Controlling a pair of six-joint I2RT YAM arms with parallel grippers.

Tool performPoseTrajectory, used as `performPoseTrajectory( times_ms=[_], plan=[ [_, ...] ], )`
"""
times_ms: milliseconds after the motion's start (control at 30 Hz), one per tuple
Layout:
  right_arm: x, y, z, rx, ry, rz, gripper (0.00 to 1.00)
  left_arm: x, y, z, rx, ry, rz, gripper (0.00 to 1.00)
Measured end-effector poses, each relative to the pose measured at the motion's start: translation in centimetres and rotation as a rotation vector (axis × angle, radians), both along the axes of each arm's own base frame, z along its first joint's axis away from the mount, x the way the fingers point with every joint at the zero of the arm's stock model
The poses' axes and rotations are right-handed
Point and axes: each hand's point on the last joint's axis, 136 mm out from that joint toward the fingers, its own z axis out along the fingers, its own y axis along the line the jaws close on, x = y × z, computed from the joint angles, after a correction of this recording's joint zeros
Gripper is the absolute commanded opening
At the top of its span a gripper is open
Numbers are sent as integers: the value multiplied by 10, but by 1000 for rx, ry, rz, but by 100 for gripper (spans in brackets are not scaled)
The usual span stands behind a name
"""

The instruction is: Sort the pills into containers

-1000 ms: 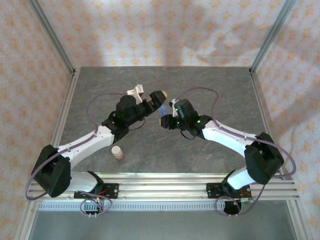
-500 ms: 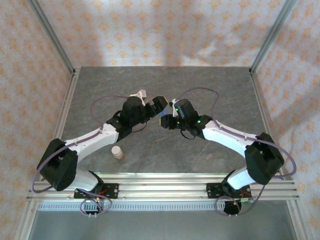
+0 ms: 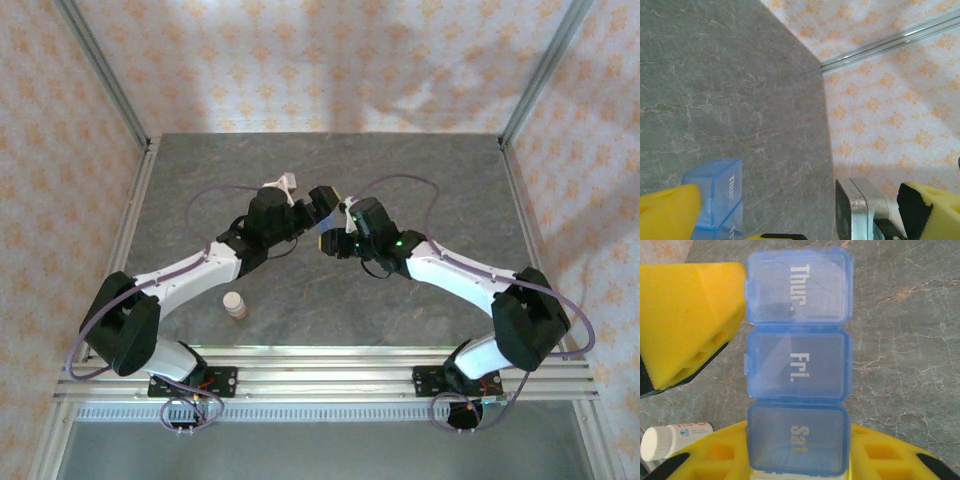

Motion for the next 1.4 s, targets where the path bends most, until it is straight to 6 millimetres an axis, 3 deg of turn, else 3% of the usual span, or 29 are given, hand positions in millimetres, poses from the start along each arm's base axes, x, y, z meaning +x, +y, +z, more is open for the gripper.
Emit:
performPoseTrajectory(
  times_ms=[733, 1033, 1233, 1400],
  plan=[
    [0, -2, -4, 5, 15, -16, 23, -2, -10, 0, -17, -4, -7, 100],
    [1, -1, -8, 2, 18, -16, 23, -11, -26, 25, -86, -34, -36, 100],
    [0, -3, -15, -10, 23, -16, 23, -12, -3, 42, -48, -75, 35, 100],
    [-2, -6, -31, -57, 33, 4, 24, 3, 40, 36, 20, -76, 147, 100]
  ],
)
